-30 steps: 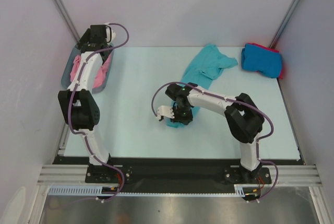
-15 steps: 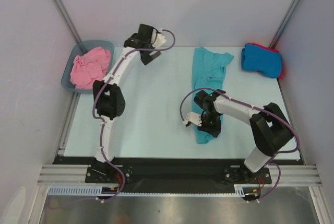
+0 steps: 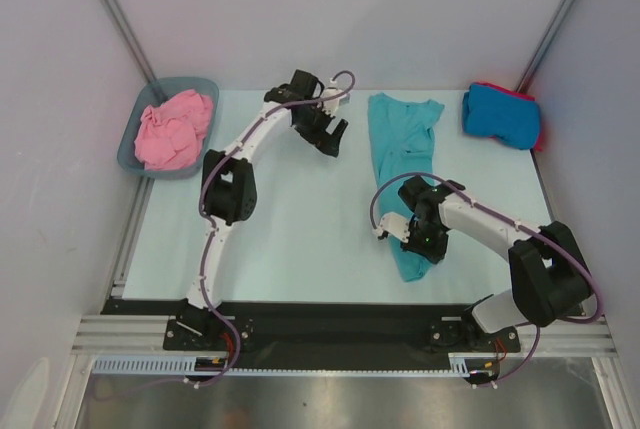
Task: Fold and stack the t-shirts
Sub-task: Fold the tshirt
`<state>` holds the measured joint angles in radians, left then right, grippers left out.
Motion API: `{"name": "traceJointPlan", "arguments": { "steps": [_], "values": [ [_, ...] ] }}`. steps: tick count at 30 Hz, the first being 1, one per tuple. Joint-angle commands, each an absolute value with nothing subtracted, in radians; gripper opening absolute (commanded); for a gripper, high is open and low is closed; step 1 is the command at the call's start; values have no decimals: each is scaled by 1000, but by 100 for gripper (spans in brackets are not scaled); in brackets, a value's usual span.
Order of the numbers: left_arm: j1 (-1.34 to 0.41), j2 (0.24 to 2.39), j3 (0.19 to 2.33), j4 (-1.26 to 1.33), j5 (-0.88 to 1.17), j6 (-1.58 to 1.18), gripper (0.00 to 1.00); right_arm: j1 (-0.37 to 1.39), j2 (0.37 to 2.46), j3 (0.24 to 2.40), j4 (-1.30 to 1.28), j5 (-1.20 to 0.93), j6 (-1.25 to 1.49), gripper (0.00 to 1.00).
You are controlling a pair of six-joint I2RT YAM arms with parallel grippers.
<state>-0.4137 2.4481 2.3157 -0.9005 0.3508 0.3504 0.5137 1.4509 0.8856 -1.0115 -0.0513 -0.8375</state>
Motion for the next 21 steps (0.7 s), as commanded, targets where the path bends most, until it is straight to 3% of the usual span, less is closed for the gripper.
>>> {"name": "traceJointPlan", "arguments": {
  "steps": [1, 6, 11, 16, 19, 20, 21],
  "values": [
    [-380, 2460, 2364, -807, 676, 123, 100, 509, 1420, 876, -996, -37, -813, 0],
    [-356, 2517, 2301, -612, 966, -115, 99, 506, 1414, 868, -1002, -26, -805, 0],
    [-357, 2556, 2176, -340, 1029, -365, 100, 508, 1414, 862, -999, -5, -804, 0],
    [-360, 2614, 2210, -189, 961, -515, 100, 506, 1426, 867, -966, 37, -802, 0],
    [-370, 2663, 2275, -140, 925, -566, 100, 505, 1442, 884, -965, 44, -793, 18],
    [-371, 2674, 2299, -106, 923, -592, 100, 505, 1448, 888, -965, 51, -793, 30],
    [-374, 2681, 2302, -82, 919, -612, 100, 503, 1453, 900, -965, 57, -792, 36]
  ]
}}
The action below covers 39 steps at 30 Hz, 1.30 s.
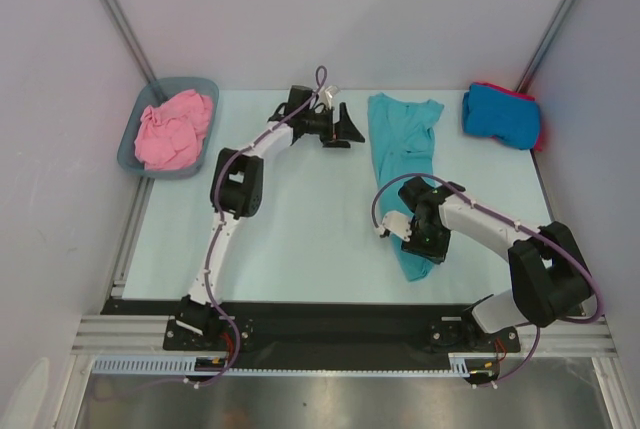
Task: Fold and stack the t-shirts
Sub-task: Fold the tshirt
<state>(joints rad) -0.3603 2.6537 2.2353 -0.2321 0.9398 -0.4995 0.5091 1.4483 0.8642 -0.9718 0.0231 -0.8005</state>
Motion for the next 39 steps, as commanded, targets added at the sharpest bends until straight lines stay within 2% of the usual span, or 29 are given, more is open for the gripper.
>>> {"name": "traceJointPlan", "arguments": {
  "steps": [1, 8, 13, 20, 25, 32, 39],
  "values": [
    [-376, 2695, 2303, -48, 919, -635, 100, 503, 1457, 907, -965, 63, -790, 44],
    [-408, 2747, 2324, 164, 854, -741, 100, 500, 1502, 1001, -986, 67, -790, 54],
    [-442, 2776, 2330, 235, 839, -772, 100, 494, 1520, 1087, -976, 81, -782, 55],
    [-474, 2812, 2345, 290, 819, -810, 100, 401, 1542, 1219, -737, 181, -720, 54],
    [-491, 2818, 2350, 304, 816, -819, 100, 324, 1627, 1354, -696, 201, -687, 55],
    [-465, 2740, 2274, 163, 822, -678, 100, 296, 1647, 1361, -693, 198, -701, 56],
    [-443, 2689, 2313, -38, 752, -499, 100, 298, 1631, 1319, -673, 204, -706, 56]
  ]
}}
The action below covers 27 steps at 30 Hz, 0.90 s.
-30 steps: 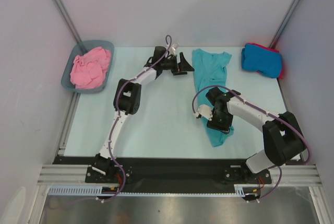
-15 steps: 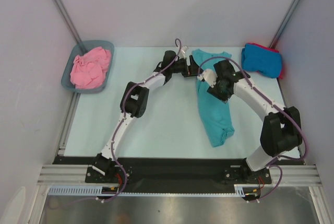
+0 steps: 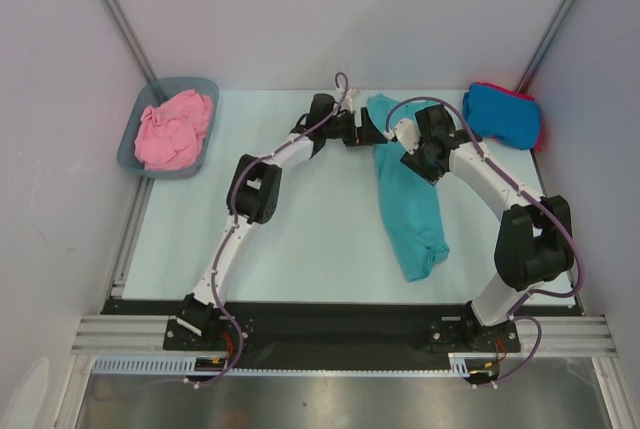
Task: Fold and stack the t-shirts
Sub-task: Fold the tshirt
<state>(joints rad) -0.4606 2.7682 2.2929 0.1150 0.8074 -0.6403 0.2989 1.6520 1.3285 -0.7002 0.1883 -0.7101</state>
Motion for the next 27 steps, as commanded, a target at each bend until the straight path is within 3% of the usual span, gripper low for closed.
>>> {"name": "traceJointPlan", "arguments": {
  "steps": [1, 18, 20, 23, 27],
  "values": [
    [-445, 2681, 2313, -69, 712, -473, 100, 298, 1631, 1319, -675, 207, -706, 56],
    [-531, 2714, 2388, -152, 652, -394, 97, 313, 1635, 1350, -667, 204, -695, 58],
    [-532, 2715, 2388, -143, 661, -406, 87, 314, 1635, 1351, -667, 204, -690, 59],
    [-532, 2723, 2387, -135, 672, -434, 25, 321, 1629, 1361, -669, 198, -683, 59],
    [-532, 2723, 2381, -153, 644, -437, 1, 333, 1624, 1376, -667, 196, -677, 59]
  ]
}}
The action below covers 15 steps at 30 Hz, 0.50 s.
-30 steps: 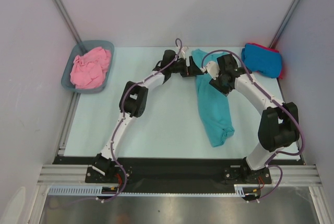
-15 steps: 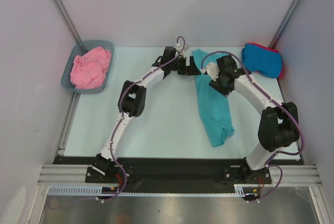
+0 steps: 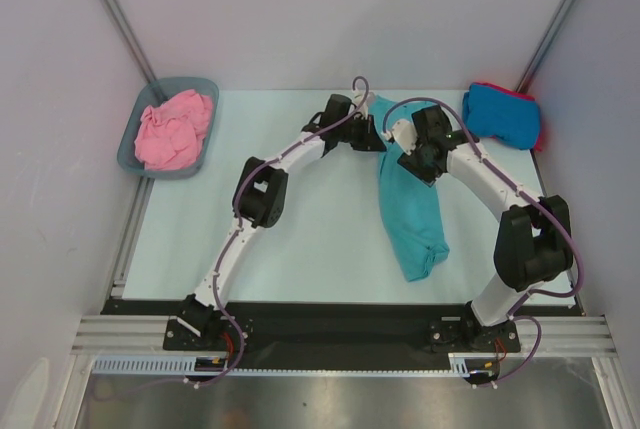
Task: Fold and stack the t-shirts
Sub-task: Fold the tshirt
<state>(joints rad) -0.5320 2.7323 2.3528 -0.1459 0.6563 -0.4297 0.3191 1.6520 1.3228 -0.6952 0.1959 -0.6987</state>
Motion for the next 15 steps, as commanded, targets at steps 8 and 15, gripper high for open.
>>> {"name": "traceJointPlan", "arguments": {
  "steps": [8, 15],
  "values": [
    [-517, 2665, 2350, -262, 601, -382, 0, 348, 1618, 1399, -673, 193, -680, 60],
    [-410, 2622, 2375, -386, 528, -370, 0, 350, 1612, 1411, -673, 187, -684, 60]
  ]
}}
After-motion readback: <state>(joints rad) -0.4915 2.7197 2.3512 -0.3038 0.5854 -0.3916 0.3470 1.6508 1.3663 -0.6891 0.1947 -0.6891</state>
